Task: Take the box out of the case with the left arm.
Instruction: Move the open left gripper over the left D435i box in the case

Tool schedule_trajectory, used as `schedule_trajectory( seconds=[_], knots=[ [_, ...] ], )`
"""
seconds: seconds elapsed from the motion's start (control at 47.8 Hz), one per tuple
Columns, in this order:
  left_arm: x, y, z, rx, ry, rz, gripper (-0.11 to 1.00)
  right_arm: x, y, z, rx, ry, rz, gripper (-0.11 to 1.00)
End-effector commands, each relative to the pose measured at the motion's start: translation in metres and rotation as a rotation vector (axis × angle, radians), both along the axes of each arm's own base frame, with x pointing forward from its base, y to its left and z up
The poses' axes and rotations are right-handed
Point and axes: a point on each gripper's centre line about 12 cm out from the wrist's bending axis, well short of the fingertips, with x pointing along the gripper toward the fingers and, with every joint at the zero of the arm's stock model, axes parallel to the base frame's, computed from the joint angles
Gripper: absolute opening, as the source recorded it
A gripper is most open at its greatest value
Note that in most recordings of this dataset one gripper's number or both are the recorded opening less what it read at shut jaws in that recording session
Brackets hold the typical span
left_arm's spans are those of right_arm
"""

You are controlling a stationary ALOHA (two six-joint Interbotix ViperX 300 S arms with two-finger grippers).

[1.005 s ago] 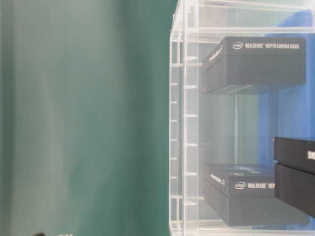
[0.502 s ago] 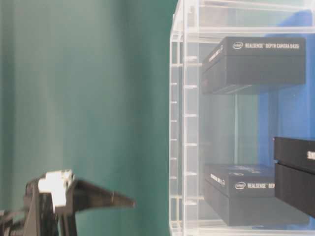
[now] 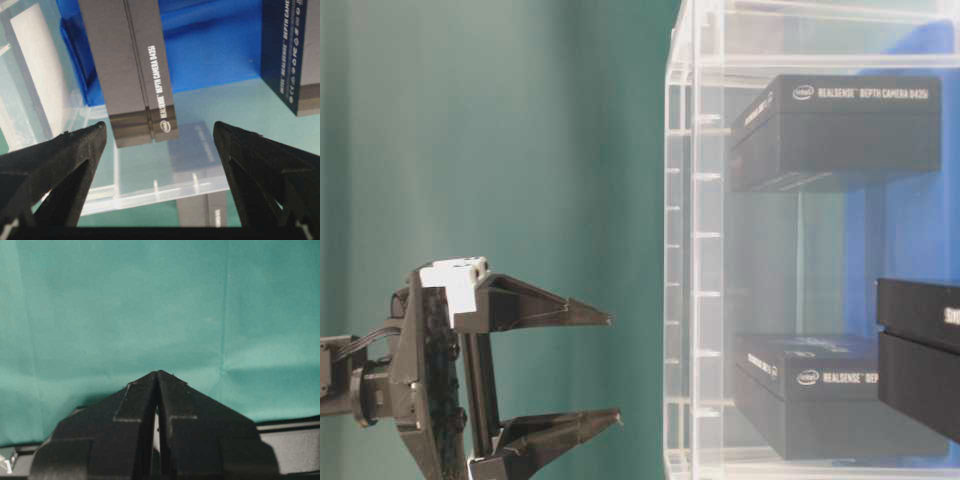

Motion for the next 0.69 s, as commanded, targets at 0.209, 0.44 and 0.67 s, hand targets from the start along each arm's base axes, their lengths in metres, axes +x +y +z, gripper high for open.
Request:
schedule_trajectory(
  seconds=[0.209, 0.44, 0.67],
  knots=[
    [-0.0017, -0.0005, 0.0117, 0.01, -0.028, 0.008, 0.89, 0.0003, -0.0002, 0.0042, -0.001, -0.02, -0.001, 0.03],
    [-0.0032, -0.0009, 0.0099, 0.005, -0.024, 0.024, 0.89, 0.0001, -0.0002, 0.0042, -0.001, -0.019, -0.001, 0.03],
    [-0.0038, -0.001, 0.0095, 0.005, -0.022, 0.024, 0.89, 0.001, -0.0002, 0.004, -0.001, -0.022, 0.0, 0.03]
  ],
)
